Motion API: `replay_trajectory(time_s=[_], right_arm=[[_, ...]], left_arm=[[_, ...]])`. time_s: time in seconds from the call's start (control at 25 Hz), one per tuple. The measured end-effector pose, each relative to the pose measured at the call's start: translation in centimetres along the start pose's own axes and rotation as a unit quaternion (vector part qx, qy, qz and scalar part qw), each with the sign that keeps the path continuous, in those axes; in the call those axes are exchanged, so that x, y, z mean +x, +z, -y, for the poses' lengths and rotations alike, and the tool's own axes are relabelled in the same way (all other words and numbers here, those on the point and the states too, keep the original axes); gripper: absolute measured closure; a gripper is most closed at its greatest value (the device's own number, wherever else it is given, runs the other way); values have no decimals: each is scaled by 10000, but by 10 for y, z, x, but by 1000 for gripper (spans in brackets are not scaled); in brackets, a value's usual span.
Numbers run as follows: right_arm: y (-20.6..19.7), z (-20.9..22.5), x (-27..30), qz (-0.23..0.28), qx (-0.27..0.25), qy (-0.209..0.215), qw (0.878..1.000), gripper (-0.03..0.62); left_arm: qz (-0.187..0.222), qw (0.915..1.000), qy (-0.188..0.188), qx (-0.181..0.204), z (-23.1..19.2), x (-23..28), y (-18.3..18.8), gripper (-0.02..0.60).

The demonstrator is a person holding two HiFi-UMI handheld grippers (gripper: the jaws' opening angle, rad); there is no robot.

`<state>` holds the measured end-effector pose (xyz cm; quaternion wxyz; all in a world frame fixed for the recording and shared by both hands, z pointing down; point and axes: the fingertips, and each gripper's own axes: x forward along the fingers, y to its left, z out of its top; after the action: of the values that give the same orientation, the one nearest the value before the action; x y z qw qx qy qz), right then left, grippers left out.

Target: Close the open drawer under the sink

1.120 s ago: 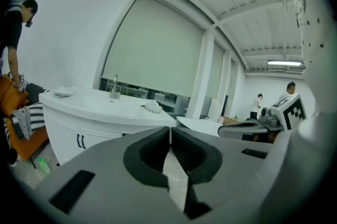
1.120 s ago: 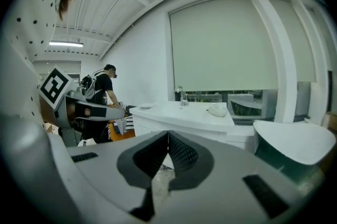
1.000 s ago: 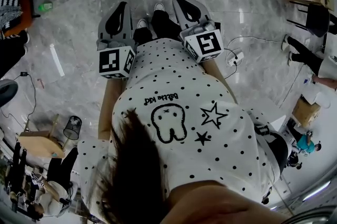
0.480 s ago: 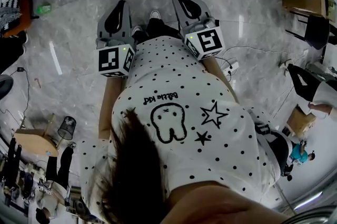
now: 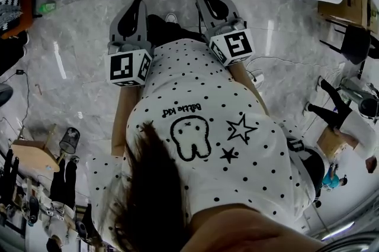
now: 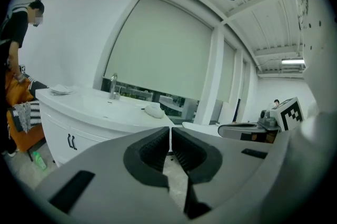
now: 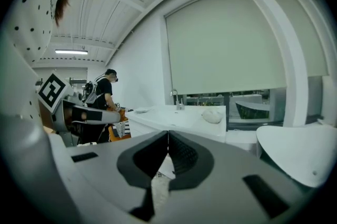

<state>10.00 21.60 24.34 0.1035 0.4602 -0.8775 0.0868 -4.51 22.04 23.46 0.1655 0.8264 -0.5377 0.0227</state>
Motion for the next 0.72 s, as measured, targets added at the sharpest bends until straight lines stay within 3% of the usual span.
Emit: replay_trajectory(time_s=[0.4, 0.72], right_arm=[[-1, 16, 29, -155, 67, 3, 9999, 580], [9, 41, 64, -218, 233, -289, 9991, 580]], left_arm=[[-197, 9997, -104, -118, -12, 32, 1, 563], [-302, 9991, -270, -130, -36, 73, 18, 563]])
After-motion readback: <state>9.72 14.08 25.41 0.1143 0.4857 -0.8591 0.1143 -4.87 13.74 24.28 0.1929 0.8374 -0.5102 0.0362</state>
